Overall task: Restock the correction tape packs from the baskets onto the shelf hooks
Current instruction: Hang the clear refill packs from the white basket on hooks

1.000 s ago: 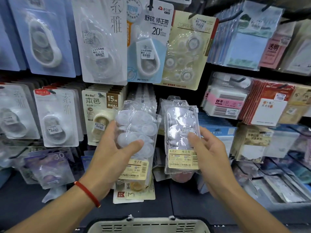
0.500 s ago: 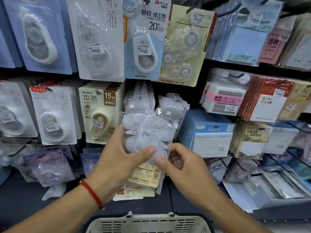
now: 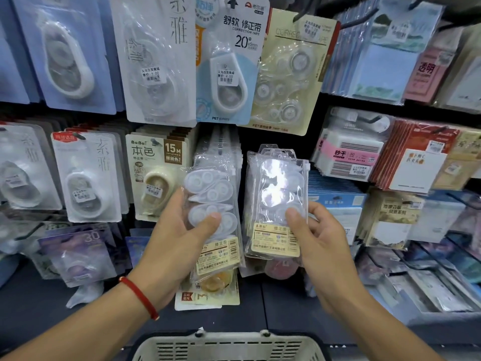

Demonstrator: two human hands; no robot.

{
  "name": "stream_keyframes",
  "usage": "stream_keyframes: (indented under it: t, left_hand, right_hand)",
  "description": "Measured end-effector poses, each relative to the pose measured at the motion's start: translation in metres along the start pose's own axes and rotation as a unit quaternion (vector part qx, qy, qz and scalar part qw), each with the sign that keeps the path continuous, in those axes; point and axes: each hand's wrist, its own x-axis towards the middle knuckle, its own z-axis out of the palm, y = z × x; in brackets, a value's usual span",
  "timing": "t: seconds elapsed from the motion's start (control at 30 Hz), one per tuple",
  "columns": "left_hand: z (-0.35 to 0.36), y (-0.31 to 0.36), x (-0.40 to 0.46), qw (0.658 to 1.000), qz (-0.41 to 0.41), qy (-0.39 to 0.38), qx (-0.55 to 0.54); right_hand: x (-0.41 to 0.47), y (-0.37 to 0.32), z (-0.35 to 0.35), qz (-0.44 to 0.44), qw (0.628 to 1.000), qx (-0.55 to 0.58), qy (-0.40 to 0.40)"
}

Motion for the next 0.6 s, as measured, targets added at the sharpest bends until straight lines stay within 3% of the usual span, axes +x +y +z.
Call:
stream_keyframes:
  t: [0.4,0.47,0.5,0.57,0.6]
  left_hand:
    - [-0.0050,0.0044,0.0035,0.998,0.040,0.034,0.038]
    - [-0.0048,0.0045,0.0035,0.998,0.047,0.032,0.037]
    - [-0.0045,0.0046,0.0031,0.997,0.053,0.031,0.040]
    - [-0.0038,0.0054,0.0018,0.997,0.061,0.020,0.047]
    - [-0.0033,0.0056,0.0010,0.997,0.058,0.007,0.048]
  right_hand:
    - [-0.0005,-0.0021,-0.0026,0.005,0.999,0.046,0.015]
    - [0.0005,0.0016,-0.0043,0.002,0.999,-0.020,0.031]
    - [0.0015,0.0036,-0.0062,-0.015,0.993,-0.106,0.047]
    - [0.0005,0.0046,-0.0075,-0.075,0.954,-0.282,0.072]
    - [-0.0006,0.0051,-0.0055,-0.098,0.945,-0.305,0.061]
